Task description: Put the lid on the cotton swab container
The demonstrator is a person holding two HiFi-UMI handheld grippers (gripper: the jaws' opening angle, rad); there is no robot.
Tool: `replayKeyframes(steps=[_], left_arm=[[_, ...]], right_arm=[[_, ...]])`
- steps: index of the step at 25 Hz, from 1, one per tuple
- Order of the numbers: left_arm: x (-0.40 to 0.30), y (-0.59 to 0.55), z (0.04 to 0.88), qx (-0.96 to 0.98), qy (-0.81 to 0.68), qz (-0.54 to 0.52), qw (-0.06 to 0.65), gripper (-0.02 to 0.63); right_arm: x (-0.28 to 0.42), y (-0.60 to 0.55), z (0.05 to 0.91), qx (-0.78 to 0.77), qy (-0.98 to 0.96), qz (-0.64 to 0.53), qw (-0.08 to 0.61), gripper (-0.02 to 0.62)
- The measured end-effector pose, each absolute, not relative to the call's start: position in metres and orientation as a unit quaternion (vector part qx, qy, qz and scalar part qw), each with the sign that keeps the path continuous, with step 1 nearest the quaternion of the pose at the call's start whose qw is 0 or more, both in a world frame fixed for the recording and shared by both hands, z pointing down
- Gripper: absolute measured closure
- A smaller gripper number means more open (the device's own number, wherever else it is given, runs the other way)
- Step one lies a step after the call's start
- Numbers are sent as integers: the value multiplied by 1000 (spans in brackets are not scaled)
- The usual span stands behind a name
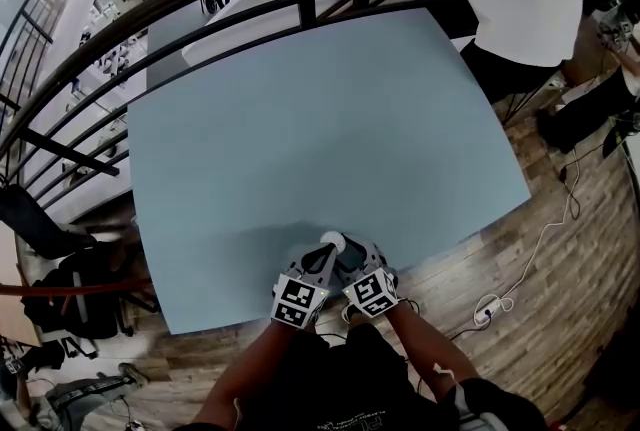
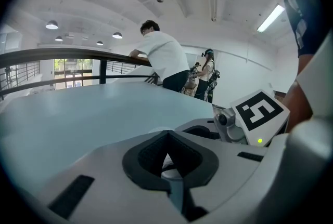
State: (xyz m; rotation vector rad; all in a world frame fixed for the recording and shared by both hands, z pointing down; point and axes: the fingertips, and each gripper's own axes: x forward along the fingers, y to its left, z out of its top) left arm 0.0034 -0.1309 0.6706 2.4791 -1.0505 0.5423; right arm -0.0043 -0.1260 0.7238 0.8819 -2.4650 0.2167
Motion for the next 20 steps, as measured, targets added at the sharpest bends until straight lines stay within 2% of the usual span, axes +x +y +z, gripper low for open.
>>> replayKeyframes(steps=[11, 20], left_arm=[[12, -128, 678, 884, -370, 243, 153, 595], [11, -131, 679, 885, -359, 236, 176, 595]], right_arm=[[-4, -127, 723, 324, -907, 79, 256, 350], [-5, -129, 725, 319, -909, 84, 256, 350]])
